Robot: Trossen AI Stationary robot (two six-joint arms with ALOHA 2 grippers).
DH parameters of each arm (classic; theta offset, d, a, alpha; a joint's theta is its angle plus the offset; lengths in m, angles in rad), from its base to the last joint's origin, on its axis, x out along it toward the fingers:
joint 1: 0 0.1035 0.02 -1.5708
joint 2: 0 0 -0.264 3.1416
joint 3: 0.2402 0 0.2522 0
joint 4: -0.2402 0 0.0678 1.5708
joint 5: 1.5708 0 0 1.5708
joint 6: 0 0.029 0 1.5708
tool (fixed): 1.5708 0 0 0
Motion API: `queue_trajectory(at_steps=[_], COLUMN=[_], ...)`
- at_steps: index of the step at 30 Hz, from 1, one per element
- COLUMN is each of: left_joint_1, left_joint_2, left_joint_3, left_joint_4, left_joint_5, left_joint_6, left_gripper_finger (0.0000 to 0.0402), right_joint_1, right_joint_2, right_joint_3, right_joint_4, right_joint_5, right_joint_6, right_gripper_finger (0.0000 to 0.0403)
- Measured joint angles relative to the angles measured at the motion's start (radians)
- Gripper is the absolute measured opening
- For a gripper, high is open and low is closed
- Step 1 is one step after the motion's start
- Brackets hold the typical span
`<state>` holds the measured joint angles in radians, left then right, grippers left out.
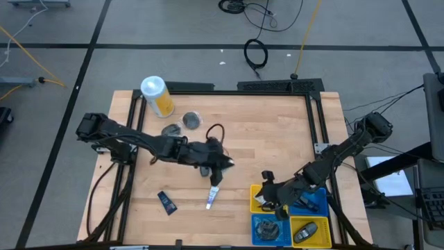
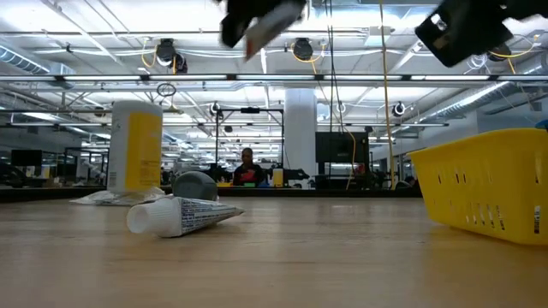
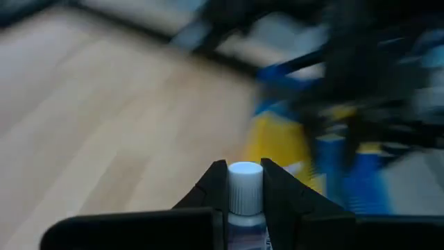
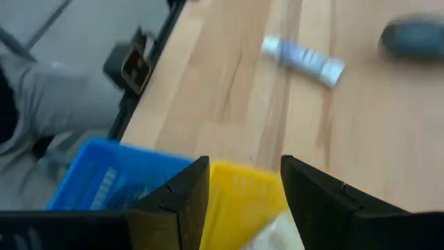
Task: Pick & Place Travel size toiletries
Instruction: Put the white toothpaste into the top yellow bin
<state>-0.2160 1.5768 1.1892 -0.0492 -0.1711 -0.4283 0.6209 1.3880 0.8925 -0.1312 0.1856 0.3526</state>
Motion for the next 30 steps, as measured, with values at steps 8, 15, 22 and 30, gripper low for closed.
queue_trajectory(at_steps=[8,15,22,30], left_joint_1=[-0.001,-0.011,-0.035,-0.046], left_joint_2=[-0.001,0.006,0.007,0.008], left_joint_3=[0.0,0.0,0.0,0.0], left_joint_4=[0.24,0.307,0.422,0.478], left_joint_5=[0.254,0.299,0.479,0.488], left_joint_6=[0.188,0.269,0.405,0.515], left_gripper_finger=[0.005,0.0044,0.0049,0.0046], right_joint_1=[-0.014,-0.06,-0.107,-0.139], right_joint_2=[0.0,0.0,0.0,0.0], right_joint_3=[0.0,0.0,0.0,0.0], right_joint_4=[0.201,0.382,0.483,0.582], right_joint_5=[0.081,0.081,0.076,0.072], right_joint_6=[-0.146,-0.277,-0.35,-0.4], right_gripper_finger=[0.0171,0.0171,0.0171,0.0171])
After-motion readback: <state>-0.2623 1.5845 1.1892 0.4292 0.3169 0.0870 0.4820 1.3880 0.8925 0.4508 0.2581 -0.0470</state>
